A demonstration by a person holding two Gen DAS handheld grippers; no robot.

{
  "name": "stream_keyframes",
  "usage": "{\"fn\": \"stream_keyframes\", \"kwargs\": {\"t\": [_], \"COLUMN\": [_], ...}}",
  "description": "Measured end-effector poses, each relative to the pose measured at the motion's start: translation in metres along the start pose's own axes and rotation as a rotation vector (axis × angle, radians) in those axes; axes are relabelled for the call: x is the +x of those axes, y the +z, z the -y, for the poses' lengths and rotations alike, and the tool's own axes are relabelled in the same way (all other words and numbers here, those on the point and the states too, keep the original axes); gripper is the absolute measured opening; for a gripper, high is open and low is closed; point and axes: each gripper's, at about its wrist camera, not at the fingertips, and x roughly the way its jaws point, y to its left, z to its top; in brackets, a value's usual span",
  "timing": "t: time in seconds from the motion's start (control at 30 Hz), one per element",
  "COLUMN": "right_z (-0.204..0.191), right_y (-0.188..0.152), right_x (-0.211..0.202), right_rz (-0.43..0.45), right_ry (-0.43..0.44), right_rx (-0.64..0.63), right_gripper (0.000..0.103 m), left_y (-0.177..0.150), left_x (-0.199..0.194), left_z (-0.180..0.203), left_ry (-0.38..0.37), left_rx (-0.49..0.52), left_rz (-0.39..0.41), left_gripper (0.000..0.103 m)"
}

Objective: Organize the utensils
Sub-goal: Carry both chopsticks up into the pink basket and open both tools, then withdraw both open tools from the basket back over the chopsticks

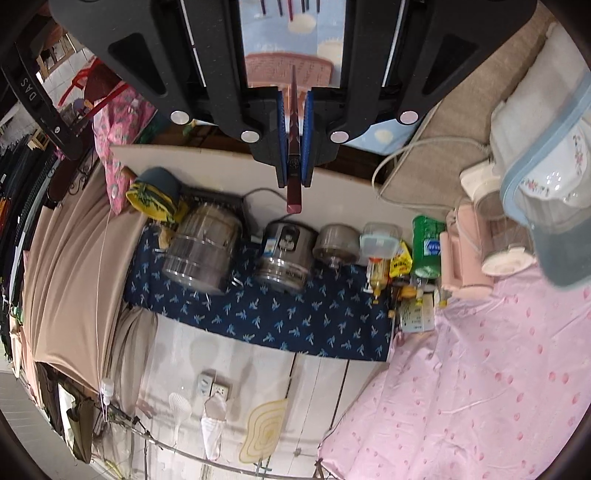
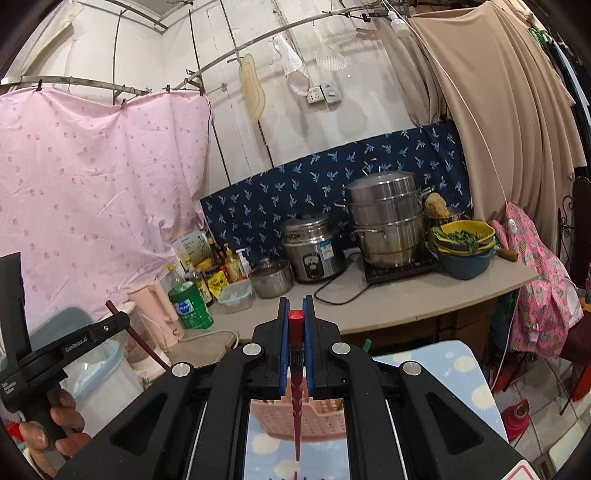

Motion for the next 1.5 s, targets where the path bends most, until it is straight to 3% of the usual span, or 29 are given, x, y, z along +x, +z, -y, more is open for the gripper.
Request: {"fn": "stream_keyframes", "kwargs": {"t": [0.27, 0.53, 0.8, 0.93, 1.1, 1.33, 1.4, 1.5], "right_z": [-0.001, 0.011, 0.022, 0.025, 0.030, 0.032, 0.031, 0.029], "right_y": [0.015, -0.031, -0.068, -0.076, -0.078, -0.087, -0.093, -0.105], "right_x": [0.070, 0.126, 0.153, 0.152, 0.137, 0.103, 0.090, 0.067], "right_rz": [0.024, -0.068, -0.155, -0.164, -0.157, -0.173, -0.179, -0.186], "right_ry": [0.013, -0.004, -0.022, -0.032, -0.037, -0.034, -0.031, -0.031], "right_rx": [0.036, 0.041, 0.029, 0.036, 0.051, 0.053, 0.057, 0.052], "right_gripper": [0.007, 0.007, 0.007, 0.016, 0.039, 0.041, 0.041, 0.042], "left_y": [0.015, -0.020, -0.049, -0.058, -0.066, -0.080, -0.088, -0.101], "left_x": [0.052, 0.105, 0.132, 0.134, 0.126, 0.102, 0.092, 0.077], "left_z": [0.004, -0.012, -0.026, -0.030, -0.033, -0.034, -0.033, -0.032], "left_ry": [0.029, 0.033, 0.026, 0.029, 0.045, 0.043, 0.045, 0.047], "left_rx": [0.024, -0.001, -0.035, -0.046, -0.044, -0.030, -0.026, -0.014], "left_rz": [0.023, -0.072, -0.135, -0.144, -0.144, -0.159, -0.166, -0.172], "left_gripper": [0.007, 0.007, 0.007, 0.008, 0.032, 0.038, 0.048, 0.049]}}
